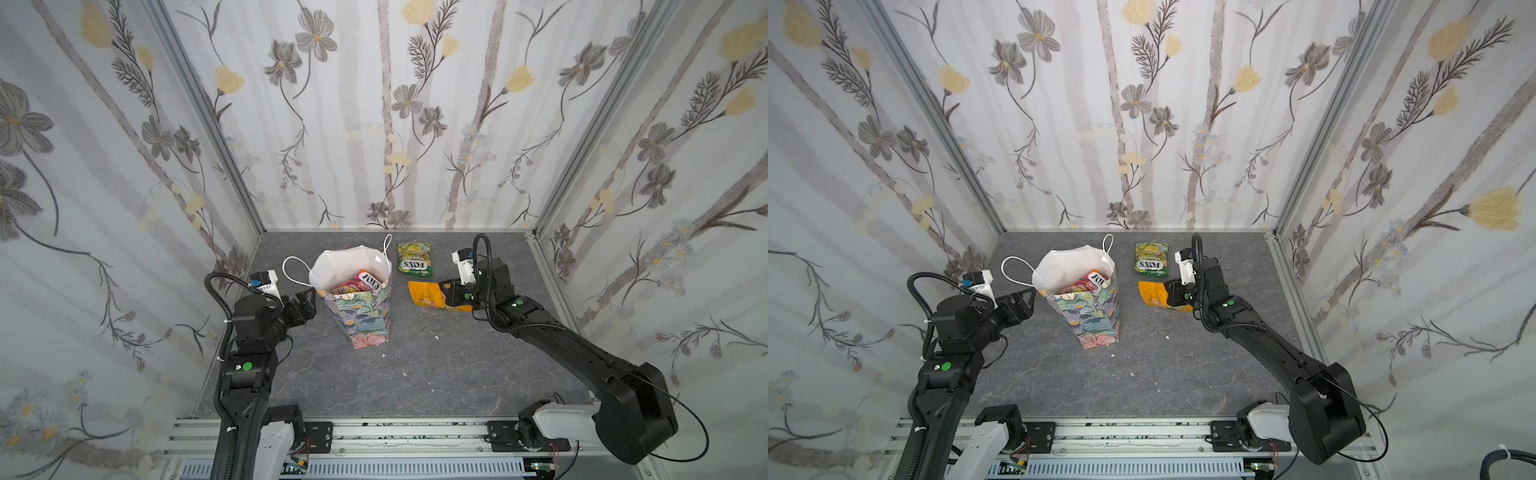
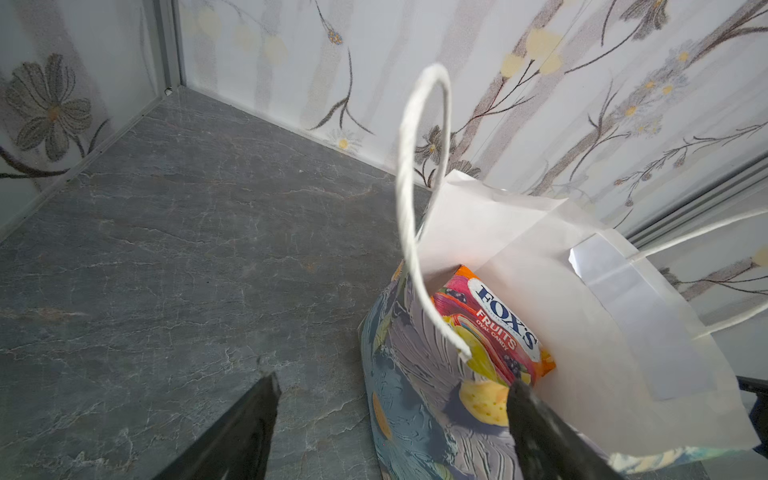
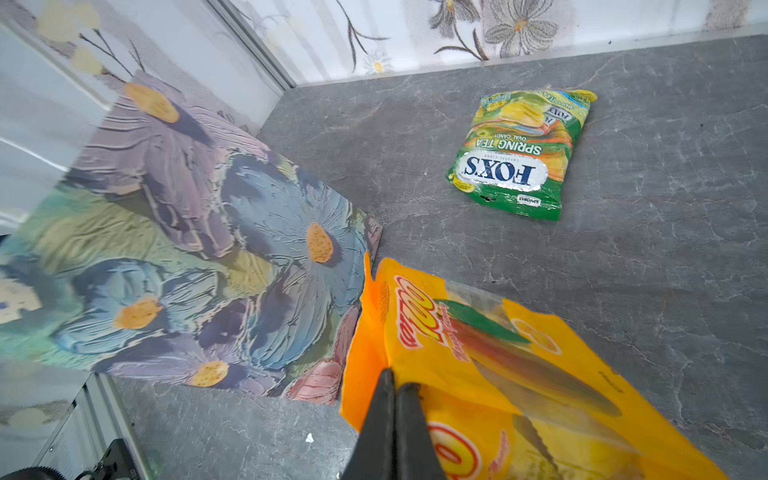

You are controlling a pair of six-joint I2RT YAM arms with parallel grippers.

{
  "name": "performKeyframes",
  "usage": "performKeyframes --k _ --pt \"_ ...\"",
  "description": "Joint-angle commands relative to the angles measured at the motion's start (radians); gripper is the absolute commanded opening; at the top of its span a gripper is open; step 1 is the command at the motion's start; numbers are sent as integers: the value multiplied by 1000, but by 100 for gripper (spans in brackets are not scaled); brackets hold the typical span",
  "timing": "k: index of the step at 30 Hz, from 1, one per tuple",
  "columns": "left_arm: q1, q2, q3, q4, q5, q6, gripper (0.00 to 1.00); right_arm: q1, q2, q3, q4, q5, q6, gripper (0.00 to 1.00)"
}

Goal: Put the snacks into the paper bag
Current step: 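Lift the LOT 100 packet up from the table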

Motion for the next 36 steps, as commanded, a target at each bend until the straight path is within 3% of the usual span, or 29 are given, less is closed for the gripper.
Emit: performKeyframes --k 1,17,36 --pt "0 -1 -1 42 9 3 86 12 -46 36 26 16 -34 0" --pt "1 -1 -3 43 11 3 86 105 -51 345 -84 104 -123 0" --pt "0 -6 -5 45 23 6 86 164 114 796 -168 175 -181 0"
